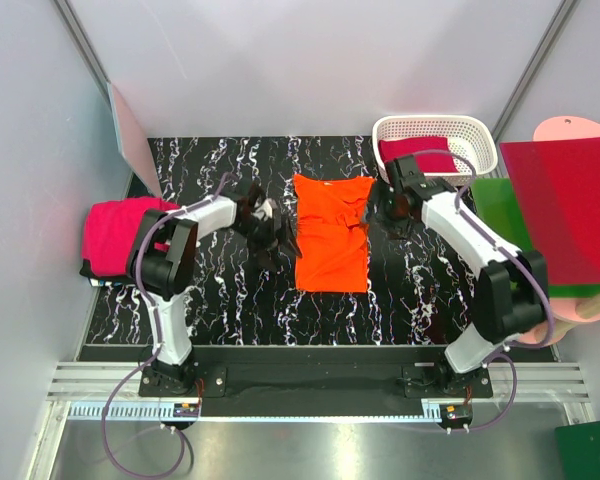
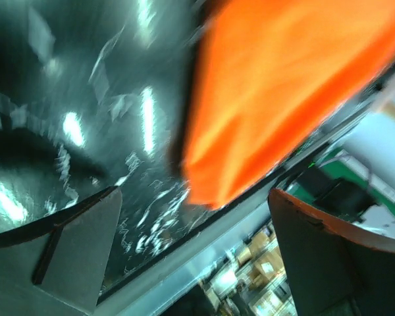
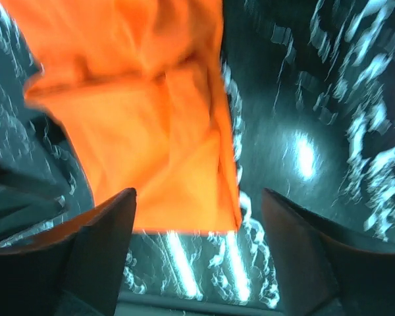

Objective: Fold and stack the t-shirts
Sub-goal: Fold the folded rectangular tshirt in 1/3 of the way, then grab one side of the 2/3 rectangular tshirt with both arms

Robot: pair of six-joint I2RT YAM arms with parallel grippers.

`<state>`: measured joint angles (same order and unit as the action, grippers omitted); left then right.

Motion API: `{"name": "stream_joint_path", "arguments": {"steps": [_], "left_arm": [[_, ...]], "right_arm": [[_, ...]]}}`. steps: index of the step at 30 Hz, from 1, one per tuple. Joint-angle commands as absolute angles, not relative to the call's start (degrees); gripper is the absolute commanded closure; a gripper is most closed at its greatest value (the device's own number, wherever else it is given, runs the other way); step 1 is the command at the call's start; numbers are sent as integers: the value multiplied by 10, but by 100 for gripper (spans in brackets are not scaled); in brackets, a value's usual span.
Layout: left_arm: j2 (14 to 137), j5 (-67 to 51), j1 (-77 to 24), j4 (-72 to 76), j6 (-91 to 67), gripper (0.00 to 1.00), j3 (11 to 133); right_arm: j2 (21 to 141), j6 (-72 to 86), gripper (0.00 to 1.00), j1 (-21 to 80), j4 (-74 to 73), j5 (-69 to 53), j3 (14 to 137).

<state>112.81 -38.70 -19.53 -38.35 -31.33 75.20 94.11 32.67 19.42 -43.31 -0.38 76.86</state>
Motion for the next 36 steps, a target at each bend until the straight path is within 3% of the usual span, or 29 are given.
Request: {"name": "stream_joint_path", "arguments": {"steps": [1, 2, 4, 11, 18, 22, 28, 31, 32, 35, 36], "left_arm": [[1042, -387, -218, -314, -332, 3, 656], [1031, -382, -222, -288, -355, 3, 638], [999, -371, -234, -263, -380, 3, 591], [970, -338, -271, -195, -445, 1, 551], [1025, -330, -301, -194, -444, 1, 586], [1048, -330, -303, -199, -434, 1, 592], [1090, -315, -303, -239, -411, 3, 627], [1101, -314, -303, -254, -408, 16, 642], [1106, -316, -303, -255, -408, 39, 646], [1114, -322, -302, -264, -406, 81, 657], [1114, -322, -302, -267, -404, 98, 664]], "right_arm": [[904, 397, 33, 192, -390, -115, 654], [890, 415, 46, 192, -375, -143, 612], [884, 424, 55, 192, -352, -164, 579], [848, 447, 55, 194, -318, -166, 485], [842, 471, 44, 195, -304, -152, 467], [857, 484, 26, 195, -291, -151, 469], [932, 485, 25, 196, -279, -187, 496], [977, 479, 25, 197, -274, -216, 524], [990, 476, 27, 198, -273, -226, 532], [1026, 460, 37, 198, -275, -259, 565], [1031, 456, 54, 198, -276, -267, 573]]}}
